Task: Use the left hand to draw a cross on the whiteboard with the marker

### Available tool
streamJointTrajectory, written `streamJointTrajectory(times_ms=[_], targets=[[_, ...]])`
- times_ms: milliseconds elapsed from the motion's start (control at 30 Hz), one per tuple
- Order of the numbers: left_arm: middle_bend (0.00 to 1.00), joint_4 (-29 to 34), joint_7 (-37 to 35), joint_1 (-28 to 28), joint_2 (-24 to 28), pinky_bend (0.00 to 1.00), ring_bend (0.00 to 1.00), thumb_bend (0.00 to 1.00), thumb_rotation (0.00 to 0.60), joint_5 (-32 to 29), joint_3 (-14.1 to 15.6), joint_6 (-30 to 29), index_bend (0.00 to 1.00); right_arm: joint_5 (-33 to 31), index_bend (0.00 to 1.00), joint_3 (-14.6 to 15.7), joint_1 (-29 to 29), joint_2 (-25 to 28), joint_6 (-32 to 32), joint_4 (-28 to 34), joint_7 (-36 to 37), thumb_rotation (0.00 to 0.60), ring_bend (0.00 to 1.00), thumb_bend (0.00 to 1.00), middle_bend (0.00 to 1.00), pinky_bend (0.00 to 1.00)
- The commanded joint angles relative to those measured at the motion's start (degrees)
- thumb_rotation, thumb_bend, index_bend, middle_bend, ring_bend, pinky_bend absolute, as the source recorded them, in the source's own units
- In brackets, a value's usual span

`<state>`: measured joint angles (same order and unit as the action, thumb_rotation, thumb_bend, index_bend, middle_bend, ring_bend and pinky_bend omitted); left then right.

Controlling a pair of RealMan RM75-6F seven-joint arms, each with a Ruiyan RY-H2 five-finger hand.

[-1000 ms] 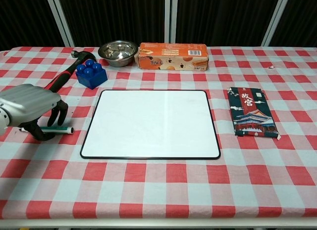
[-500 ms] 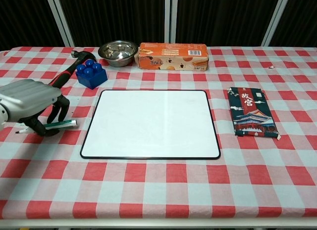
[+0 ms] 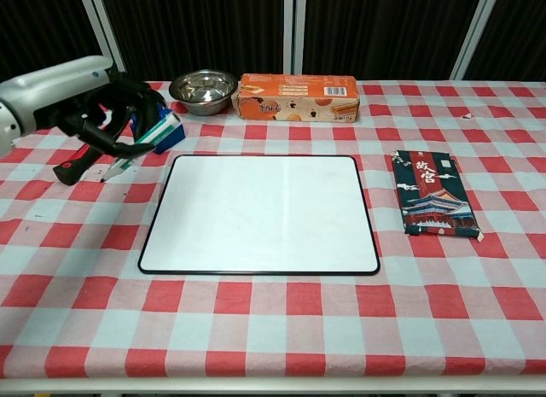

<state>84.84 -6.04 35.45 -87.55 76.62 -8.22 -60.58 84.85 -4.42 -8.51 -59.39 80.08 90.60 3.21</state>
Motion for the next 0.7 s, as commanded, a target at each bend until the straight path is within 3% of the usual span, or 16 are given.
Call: streamJointTrajectory(times_ms=[33, 400, 700], targets=[[0.57, -10.2, -13.9, 4.7, -4.2, 0.95, 0.67, 0.43, 0.6, 9.3, -1.2, 2.3, 0.49, 0.1, 0.0, 0.0, 0.1, 0.3, 0.2, 0.3, -0.2, 0.6, 0.0, 0.17, 0.06, 0.12], [0.57, -30.2, -22.8, 9.7, -16.2, 0.94, 0.67, 0.43, 0.6, 15.2, 2.1, 1.0, 0.48, -0.2, 0.0, 0.4, 0.1, 0.7, -0.5, 1.2, -0.6, 0.6, 0.0, 0.16, 0.06, 0.12], [0.57, -40.8, -26.0, 8.8, -21.7, 0.94, 0.66, 0.43, 0.6, 16.3, 4.7, -2.7, 0.48, -0.4, 0.0, 0.5, 0.0, 0.6, -1.1, 1.3, -0.5, 0.6, 0.0, 0.16, 0.06, 0.12]])
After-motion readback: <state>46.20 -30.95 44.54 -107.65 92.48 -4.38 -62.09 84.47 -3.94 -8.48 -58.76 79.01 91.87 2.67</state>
